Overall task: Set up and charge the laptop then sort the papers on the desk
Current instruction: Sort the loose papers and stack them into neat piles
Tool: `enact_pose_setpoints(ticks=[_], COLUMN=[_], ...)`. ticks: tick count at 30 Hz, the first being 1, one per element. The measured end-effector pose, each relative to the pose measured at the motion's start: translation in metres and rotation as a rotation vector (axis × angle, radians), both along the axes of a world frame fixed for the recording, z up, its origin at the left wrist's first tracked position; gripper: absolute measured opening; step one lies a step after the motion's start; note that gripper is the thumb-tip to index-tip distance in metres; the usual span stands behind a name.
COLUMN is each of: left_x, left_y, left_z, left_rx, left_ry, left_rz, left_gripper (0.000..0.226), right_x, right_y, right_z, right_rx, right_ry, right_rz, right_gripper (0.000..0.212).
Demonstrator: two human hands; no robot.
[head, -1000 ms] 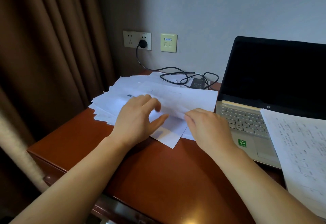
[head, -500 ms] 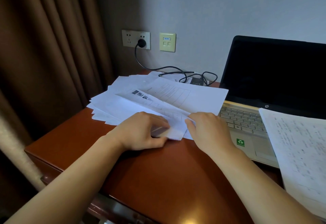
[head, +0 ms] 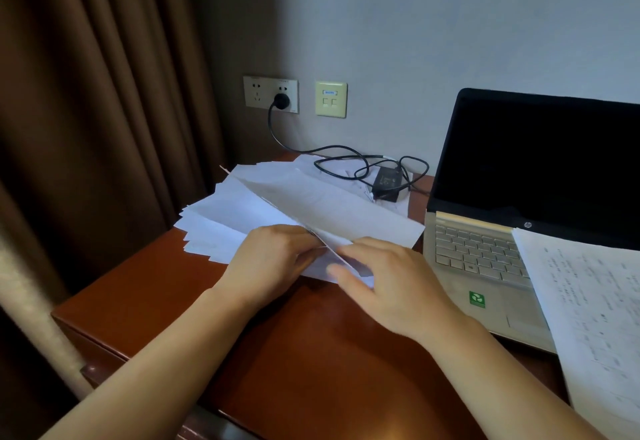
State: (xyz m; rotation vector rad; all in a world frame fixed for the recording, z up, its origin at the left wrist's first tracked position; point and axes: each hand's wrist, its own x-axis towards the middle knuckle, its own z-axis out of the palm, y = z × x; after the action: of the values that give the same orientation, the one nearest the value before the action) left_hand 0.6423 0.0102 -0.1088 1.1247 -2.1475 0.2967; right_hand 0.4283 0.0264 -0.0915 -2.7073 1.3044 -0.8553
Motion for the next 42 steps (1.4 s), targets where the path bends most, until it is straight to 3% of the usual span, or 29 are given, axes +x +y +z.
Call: enact_pose_setpoints(ticks=[3,7,11,14,16,21,25,32,38,42], left_x=[0.000,-0.002,0.003,0.003,0.003,-0.002,-0.001,0.004,-0.001,0.000], left_y=[-0.003,0.002,0.003,0.000,-0.004,-0.004,-0.007,-0.008,-0.001,0.005], left_z=[0.001,0.007,0.003,-0.004,-0.009,-0.002,-0.008,-0.008,0.001,0.003], left_rx=[-0.123,-0.199,0.073,0.412,0.488,0.333,0.154,0.053,-0.092,0.060], left_ry=[0.006,0.165,0.125,-0.051,-0.092,-0.258,-0.295,-0.085,0.004,0.134], left_rz=[0.024,0.224,0.310,0.386,0.447,0.473,0.387,0.240,0.029,0.033], left_gripper=[0.026,0.021,0.025,0.057,0.062,0.024,0.034,0.019,0.012,0.004], right_x=[-0.001,-0.004,-0.010,-0.012,-0.012,-0.010,-0.009,-0.010,-0.016,-0.017], right_y=[-0.007,-0.019,-0.023,-0.023,-0.023,-0.023,-0.022,-0.019,-0.020,-0.021], right_z=[-0.005,-0.005,-0.003,-0.003,-0.004,-0.007,-0.008,-0.002,-0.004,-0.005], right_rx=[-0.169,-0.229,-0.285,-0.292,-0.292,-0.298,-0.306,-0.320,-0.226,-0.148], right_ry=[0.048,-0.023,-0.168,-0.209,-0.199,-0.173,-0.132,-0.177,-0.180,-0.191], right_rz=[-0.109,-0.317,-0.411,-0.394,-0.390,-0.347,-0.342,-0.335,-0.183,-0.153], right_gripper=[0.015,0.037,0.032,0.028,0.028,0.031,0.024,0.010,0.007,0.016])
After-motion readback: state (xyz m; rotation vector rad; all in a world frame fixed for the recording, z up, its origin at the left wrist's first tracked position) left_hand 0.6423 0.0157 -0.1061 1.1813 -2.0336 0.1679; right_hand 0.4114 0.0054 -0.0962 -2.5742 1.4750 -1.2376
